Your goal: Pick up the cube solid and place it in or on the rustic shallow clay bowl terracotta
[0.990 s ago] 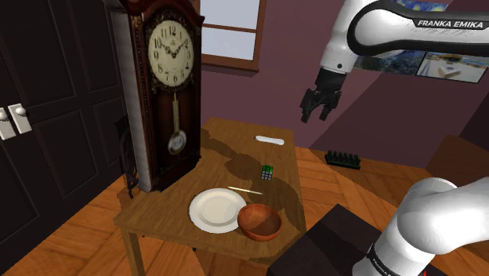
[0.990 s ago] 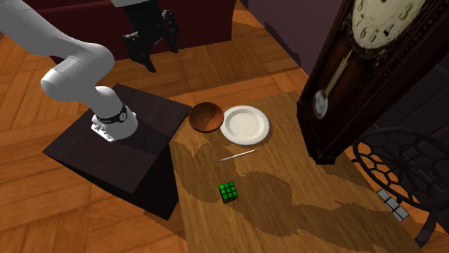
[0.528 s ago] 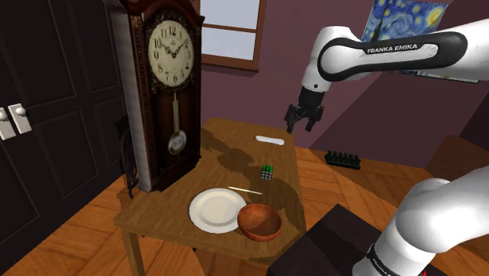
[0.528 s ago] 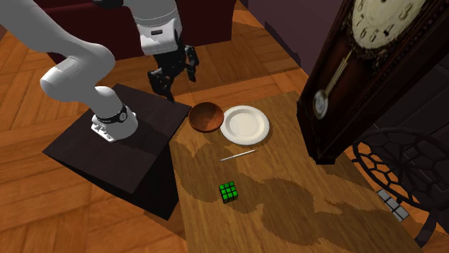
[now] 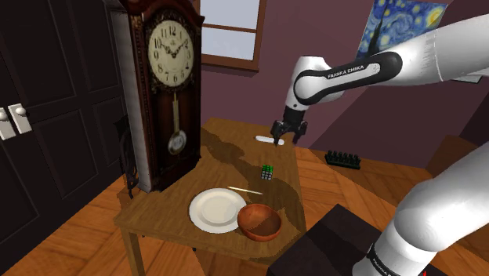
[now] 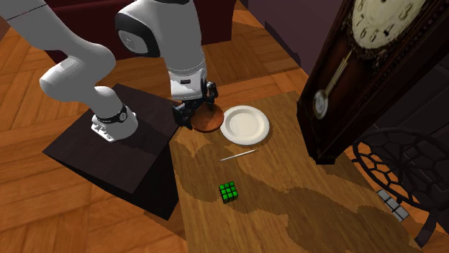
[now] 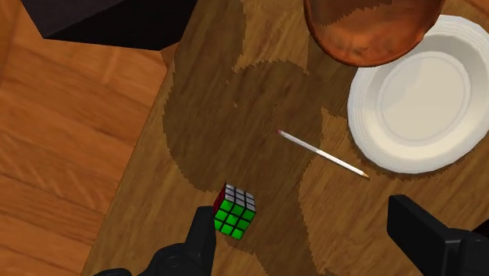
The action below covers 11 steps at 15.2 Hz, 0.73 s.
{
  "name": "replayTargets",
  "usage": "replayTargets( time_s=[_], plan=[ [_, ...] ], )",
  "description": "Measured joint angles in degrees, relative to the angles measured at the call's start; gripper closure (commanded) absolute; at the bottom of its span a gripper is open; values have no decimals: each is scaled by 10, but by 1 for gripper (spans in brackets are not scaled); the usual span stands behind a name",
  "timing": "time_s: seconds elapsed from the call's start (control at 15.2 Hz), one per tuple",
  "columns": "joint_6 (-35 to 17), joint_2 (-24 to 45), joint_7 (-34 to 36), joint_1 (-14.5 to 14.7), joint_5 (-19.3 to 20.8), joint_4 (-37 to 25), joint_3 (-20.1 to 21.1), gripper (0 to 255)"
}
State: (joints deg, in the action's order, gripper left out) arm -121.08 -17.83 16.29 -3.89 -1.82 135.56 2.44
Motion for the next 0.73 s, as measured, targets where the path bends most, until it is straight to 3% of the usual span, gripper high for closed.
replayTargets(
  time_s=[0.73],
  plan=[
    [-140, 228, 42, -26, 13, -72, -18, 0]
  ],
)
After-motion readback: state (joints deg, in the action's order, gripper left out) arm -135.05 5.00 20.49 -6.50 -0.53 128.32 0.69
